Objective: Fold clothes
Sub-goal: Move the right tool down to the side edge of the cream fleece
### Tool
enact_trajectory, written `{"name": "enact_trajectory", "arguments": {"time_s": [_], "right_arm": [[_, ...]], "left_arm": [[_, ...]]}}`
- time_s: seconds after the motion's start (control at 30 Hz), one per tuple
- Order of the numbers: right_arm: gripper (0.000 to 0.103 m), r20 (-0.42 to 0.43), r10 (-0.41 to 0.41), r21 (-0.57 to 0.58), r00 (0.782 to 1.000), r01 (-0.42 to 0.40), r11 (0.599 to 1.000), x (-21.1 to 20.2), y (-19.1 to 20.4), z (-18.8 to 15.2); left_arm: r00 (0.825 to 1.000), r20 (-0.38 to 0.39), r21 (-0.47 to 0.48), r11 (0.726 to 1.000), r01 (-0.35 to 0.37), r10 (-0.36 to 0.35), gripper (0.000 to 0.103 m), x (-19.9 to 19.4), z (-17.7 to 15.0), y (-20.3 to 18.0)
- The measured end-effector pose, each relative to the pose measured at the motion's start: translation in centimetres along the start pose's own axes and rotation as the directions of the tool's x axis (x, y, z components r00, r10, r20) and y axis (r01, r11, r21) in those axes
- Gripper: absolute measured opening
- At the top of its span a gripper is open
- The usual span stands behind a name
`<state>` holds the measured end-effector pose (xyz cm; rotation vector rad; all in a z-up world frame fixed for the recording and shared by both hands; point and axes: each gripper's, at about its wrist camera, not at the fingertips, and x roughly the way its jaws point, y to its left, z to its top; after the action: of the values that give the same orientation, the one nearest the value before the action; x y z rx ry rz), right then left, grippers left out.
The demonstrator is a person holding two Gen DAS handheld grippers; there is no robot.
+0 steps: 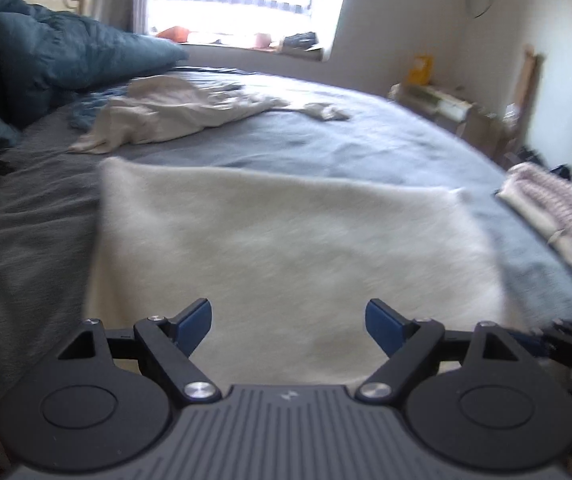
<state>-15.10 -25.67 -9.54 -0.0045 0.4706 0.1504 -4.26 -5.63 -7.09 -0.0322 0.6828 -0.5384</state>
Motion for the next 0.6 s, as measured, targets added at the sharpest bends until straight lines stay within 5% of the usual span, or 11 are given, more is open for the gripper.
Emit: {"name": "enact_trajectory", "arguments": {"time_s": [0.17,0.37,0.6], "right_arm": [[0.022,-0.063,-0.072,0.014,0.995,0.073,0.997,1.0,-2.2,-1.4],[0.022,-0.053,-0.029,0.111,0.998,0.035,0.993,-2.0,-5.0,-3.9],[0.023,0.056,-0.129,0.273,0.990,0.109,0.956,-4.2,-10.8,-3.6]], "left_arm": [[0.997,-0.080,0.055,0.998,0.027,-0.022,0.086,2.2,-1.7,-1.4],[0.995,-0.079,0.078,0.994,0.073,-0.067,0.086,1.0,-2.2,-1.0],[0.968,-0.057,0.087,0.965,0.248,-0.244,0.086,2.0,-0.4,-4.1]]}}
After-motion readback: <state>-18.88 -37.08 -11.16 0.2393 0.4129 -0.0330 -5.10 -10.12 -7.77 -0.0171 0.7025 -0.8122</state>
